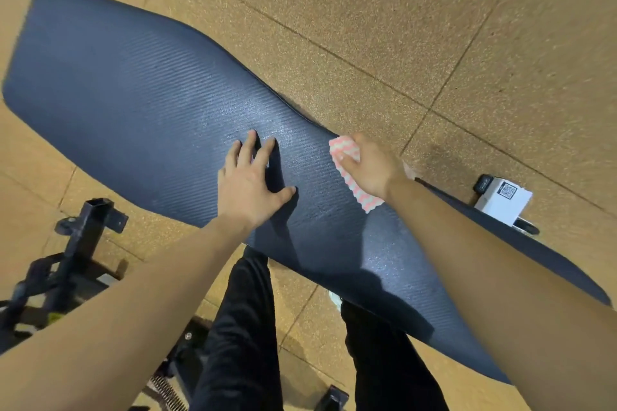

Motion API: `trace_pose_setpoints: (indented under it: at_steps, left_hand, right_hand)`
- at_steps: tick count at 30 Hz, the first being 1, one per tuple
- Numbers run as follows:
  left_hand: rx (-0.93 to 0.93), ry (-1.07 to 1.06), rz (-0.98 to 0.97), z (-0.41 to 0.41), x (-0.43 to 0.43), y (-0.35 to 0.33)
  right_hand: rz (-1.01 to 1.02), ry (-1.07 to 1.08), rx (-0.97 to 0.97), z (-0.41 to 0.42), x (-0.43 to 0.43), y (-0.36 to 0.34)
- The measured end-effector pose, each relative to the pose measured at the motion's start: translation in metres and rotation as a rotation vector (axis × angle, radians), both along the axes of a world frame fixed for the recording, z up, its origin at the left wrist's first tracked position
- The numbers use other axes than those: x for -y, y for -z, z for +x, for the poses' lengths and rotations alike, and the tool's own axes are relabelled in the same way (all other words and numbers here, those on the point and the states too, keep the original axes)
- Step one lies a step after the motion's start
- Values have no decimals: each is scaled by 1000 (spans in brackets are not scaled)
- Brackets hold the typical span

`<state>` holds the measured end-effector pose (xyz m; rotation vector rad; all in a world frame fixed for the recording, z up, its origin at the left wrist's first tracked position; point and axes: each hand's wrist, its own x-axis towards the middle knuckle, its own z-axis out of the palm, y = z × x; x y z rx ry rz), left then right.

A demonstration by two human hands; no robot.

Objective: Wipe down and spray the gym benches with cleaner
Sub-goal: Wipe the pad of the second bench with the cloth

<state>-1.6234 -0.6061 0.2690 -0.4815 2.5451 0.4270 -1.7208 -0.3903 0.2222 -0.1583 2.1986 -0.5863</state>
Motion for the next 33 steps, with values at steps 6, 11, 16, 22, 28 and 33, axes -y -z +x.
trace_pose_setpoints:
  at_steps: [6,11,16,22,28,33]
  left_hand:
    - [1,180,51,-11,30,-7]
    - [-48,233,276,-19,80,-9]
    - [-144,169,288,-35,127,-5]
    - [-149,51,-19,-56,178,6]
    - [-99,17,-54,-55,207,18]
    - [-131,76,-67,-55,221,19]
  right_hand:
    - [-17,65,16,-11,41,-1]
    - [21,60,-22,-23,88,-5]
    - [12,106,-1,-35,129,1]
    - [-90,200,-4,-53,175,7]
    - [-103,182,-27,-84,234,10]
    - [-133,150,-31,-112,284,6]
